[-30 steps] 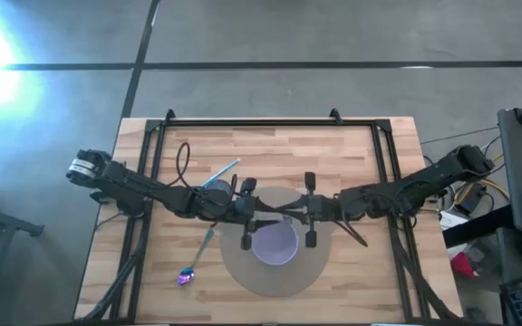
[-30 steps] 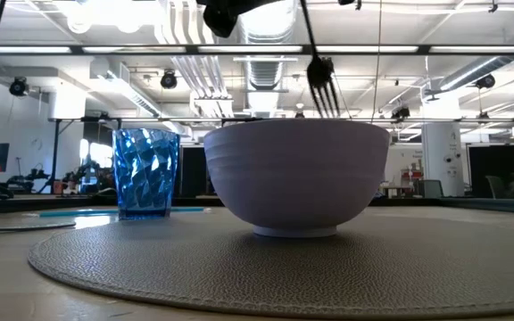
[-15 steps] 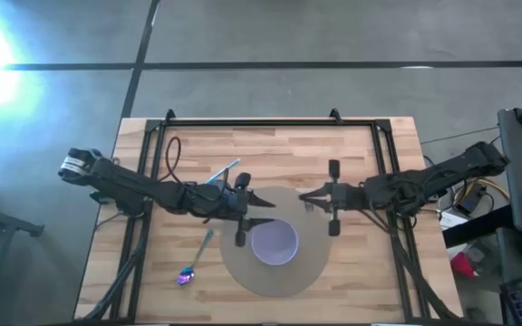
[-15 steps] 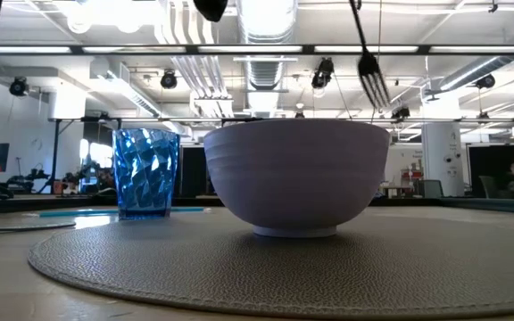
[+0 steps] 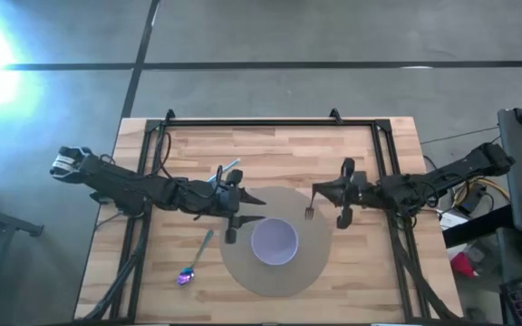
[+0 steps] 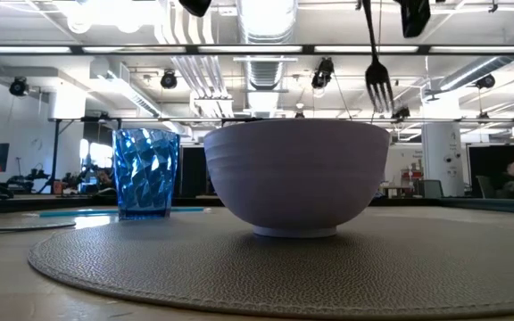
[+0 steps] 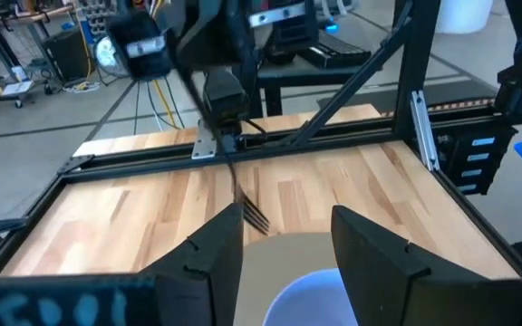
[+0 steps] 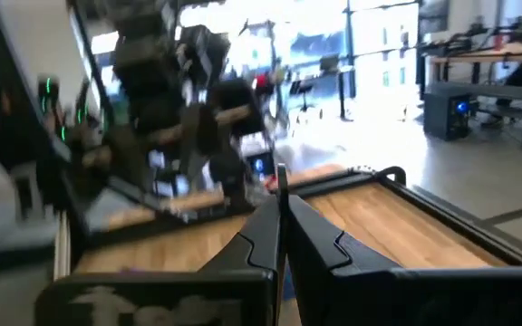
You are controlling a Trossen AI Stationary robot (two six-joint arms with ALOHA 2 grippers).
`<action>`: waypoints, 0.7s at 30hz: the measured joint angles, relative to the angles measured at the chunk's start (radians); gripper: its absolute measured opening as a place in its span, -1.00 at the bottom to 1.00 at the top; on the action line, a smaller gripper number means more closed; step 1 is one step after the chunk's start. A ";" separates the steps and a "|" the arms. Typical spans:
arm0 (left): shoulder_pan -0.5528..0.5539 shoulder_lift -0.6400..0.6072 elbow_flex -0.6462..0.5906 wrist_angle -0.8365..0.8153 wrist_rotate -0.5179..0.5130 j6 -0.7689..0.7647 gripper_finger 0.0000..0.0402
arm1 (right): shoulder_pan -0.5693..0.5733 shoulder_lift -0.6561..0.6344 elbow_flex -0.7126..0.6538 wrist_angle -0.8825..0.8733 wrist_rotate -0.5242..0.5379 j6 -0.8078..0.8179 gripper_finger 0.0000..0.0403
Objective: Pick & Place Utensil
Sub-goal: Put the black fork into the violet bowl
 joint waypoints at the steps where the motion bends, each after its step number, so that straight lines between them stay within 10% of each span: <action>1: 0.000 -0.001 -0.002 -0.001 0.000 0.000 -0.19 | 0.000 -0.003 -0.025 0.053 0.008 0.015 -0.96; 21: 0.000 -0.001 -0.005 -0.007 0.000 0.057 -0.19 | 0.000 0.229 -0.341 0.813 0.187 0.321 -0.96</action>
